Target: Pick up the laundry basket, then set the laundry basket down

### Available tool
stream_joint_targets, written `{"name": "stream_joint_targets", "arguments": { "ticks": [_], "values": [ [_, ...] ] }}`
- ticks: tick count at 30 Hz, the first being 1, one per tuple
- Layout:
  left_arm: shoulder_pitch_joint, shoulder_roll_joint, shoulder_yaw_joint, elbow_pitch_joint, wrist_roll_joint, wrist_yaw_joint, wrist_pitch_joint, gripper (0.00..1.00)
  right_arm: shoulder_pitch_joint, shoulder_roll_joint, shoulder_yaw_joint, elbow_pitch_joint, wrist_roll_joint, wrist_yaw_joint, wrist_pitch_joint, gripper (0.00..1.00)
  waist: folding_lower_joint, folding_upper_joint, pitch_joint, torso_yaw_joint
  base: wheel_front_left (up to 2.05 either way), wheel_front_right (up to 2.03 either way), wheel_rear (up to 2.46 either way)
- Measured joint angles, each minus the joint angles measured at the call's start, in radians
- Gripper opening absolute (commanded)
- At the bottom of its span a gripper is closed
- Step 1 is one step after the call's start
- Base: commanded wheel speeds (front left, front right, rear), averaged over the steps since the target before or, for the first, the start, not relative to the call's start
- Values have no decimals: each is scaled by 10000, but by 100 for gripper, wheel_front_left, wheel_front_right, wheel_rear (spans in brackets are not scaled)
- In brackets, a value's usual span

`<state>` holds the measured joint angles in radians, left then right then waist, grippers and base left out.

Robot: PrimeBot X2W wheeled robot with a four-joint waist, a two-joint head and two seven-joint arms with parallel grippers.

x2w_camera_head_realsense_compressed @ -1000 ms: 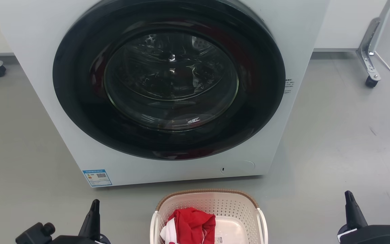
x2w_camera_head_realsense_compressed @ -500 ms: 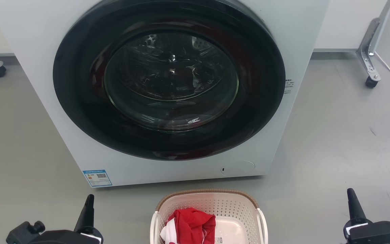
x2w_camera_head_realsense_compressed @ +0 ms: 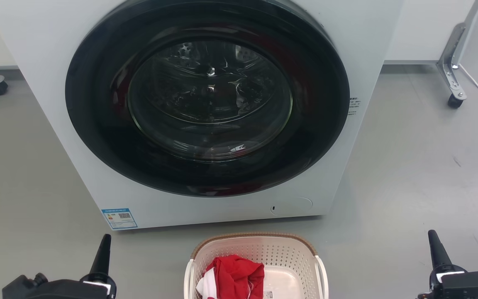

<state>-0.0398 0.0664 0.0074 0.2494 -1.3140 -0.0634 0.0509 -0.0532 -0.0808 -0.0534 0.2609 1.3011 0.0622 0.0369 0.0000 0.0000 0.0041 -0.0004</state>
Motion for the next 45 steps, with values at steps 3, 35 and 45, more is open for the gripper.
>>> {"name": "stream_joint_targets", "arguments": {
  "ticks": [3, 35, 45],
  "values": [
    [-2, -33, 140, 63, -359, -81, 92, 0, -2, 35, -115, 52, 426, 84, 104, 0, 0, 1, -3, 0, 0, 0, 0],
    [-396, -232, 834, 433, -2867, -600, 627, 0, -396, 366, -798, 376, 2945, 570, 765, 0, 0, 0, -23, 3, 0, 0, 0],
    [-396, -234, 834, 437, -2867, -600, 627, 0, -396, 366, -798, 376, 2945, 570, 765, 0, 0, 0, -23, 3, 0, 0, 0]
  ]
}}
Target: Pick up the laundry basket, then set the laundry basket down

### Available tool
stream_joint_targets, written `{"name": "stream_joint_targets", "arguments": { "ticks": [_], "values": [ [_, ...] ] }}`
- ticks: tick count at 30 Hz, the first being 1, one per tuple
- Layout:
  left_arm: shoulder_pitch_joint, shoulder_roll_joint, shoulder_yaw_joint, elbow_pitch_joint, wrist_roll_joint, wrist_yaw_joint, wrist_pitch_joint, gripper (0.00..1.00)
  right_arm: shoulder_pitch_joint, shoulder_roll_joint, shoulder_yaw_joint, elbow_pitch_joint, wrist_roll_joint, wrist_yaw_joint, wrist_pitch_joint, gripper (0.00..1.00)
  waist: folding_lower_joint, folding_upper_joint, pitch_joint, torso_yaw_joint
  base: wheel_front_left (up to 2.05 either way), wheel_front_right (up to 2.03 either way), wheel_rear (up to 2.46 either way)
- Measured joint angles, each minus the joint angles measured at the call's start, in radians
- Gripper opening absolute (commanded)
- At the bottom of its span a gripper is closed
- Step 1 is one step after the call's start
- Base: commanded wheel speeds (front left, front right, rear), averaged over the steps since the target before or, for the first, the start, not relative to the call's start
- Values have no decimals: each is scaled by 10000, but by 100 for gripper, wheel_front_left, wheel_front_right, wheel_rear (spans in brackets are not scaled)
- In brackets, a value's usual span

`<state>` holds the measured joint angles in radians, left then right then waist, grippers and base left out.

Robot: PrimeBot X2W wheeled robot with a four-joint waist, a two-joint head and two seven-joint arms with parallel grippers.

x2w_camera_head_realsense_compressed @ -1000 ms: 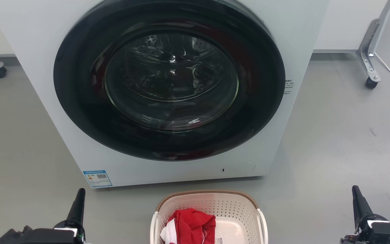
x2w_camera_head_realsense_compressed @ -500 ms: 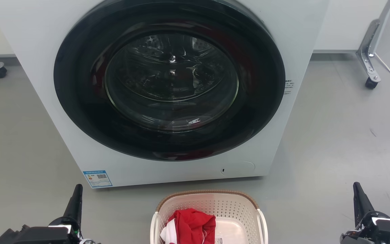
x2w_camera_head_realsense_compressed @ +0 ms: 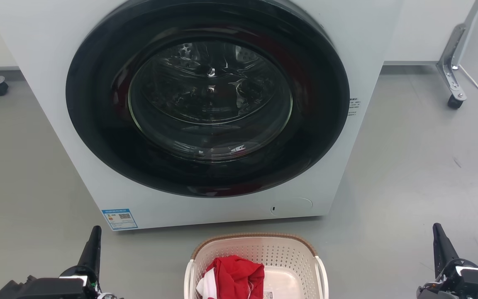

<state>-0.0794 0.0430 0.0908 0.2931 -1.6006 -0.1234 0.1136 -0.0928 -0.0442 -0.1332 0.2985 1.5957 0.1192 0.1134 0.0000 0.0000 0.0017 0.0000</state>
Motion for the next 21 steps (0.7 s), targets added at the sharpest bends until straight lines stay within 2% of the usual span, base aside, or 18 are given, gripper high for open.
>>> {"name": "stream_joint_targets", "arguments": {
  "ticks": [21],
  "values": [
    [0, 0, -2, 12, 0, 0, 0, 0, 0, 0, 2, 0, 2, 0, -2, 0, 0, 0, 0, 0, 0, 0, 0]
  ]
}}
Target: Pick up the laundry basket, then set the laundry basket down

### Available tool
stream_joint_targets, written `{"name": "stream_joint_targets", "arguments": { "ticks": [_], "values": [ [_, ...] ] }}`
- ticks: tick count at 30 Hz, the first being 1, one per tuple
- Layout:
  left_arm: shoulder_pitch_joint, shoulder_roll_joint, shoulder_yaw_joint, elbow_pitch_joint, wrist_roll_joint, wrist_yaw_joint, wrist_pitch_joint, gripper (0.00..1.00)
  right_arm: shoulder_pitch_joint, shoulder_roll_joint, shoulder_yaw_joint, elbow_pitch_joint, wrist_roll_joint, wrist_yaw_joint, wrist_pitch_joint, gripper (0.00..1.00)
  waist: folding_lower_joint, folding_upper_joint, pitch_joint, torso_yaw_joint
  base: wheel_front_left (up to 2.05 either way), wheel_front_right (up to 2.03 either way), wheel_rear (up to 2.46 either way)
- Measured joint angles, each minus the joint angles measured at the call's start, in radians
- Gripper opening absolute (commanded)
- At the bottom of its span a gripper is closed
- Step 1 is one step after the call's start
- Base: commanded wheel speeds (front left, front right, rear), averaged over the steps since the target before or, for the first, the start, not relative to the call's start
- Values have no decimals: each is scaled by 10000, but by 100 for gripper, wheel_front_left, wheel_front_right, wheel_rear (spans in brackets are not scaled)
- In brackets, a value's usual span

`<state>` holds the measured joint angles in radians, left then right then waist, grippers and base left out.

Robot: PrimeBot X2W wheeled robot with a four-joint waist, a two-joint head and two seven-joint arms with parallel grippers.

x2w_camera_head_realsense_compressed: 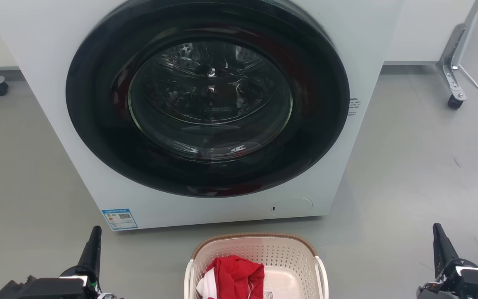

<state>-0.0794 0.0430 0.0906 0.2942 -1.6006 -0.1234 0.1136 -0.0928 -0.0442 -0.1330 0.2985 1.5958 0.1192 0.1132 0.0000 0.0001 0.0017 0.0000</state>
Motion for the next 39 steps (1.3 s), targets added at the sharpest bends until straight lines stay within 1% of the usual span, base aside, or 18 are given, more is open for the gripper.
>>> {"name": "stream_joint_targets", "arguments": {
  "ticks": [39],
  "values": [
    [0, 0, 0, 12, -2, 0, 0, 0, 0, 2, 0, 0, 0, 0, 0, 0, 0, 0, 0, 0, 0, 0, 0]
  ]
}}
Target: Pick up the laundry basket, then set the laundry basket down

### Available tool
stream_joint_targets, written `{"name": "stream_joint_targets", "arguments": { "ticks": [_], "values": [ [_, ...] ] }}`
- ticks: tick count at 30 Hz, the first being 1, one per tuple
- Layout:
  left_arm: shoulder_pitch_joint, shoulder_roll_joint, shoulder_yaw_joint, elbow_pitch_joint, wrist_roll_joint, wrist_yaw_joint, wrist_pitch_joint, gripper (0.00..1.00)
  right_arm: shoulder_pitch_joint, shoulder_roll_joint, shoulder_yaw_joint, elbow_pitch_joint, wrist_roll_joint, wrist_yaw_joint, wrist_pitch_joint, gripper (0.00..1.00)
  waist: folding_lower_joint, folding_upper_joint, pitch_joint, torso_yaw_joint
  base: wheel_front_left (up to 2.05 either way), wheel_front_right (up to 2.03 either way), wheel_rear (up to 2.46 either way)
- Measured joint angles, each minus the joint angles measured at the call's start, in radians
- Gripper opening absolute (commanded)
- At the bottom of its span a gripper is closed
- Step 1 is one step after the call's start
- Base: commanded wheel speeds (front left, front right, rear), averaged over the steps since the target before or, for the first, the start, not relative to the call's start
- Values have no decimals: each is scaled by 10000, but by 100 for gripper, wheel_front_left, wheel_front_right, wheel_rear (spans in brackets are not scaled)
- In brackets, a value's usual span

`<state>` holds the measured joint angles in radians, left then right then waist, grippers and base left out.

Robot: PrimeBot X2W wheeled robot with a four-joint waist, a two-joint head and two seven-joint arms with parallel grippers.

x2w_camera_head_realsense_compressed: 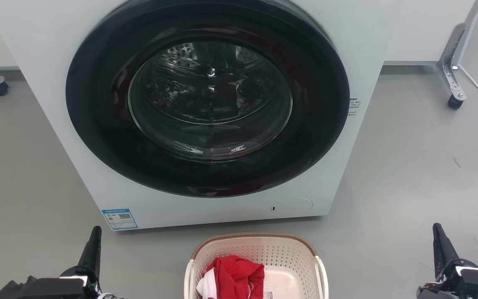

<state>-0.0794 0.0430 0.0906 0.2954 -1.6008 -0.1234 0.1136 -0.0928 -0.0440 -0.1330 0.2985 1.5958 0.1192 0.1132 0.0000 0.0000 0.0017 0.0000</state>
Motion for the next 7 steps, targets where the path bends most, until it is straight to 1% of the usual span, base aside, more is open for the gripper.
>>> {"name": "stream_joint_targets", "arguments": {
  "ticks": [7],
  "values": [
    [0, 0, 0, 0, 0, 0, 0, 0, 0, 0, 2, 0, 0, 0, 0, 0, 0, 1, 0, 0, 0, 0, 0]
  ]
}}
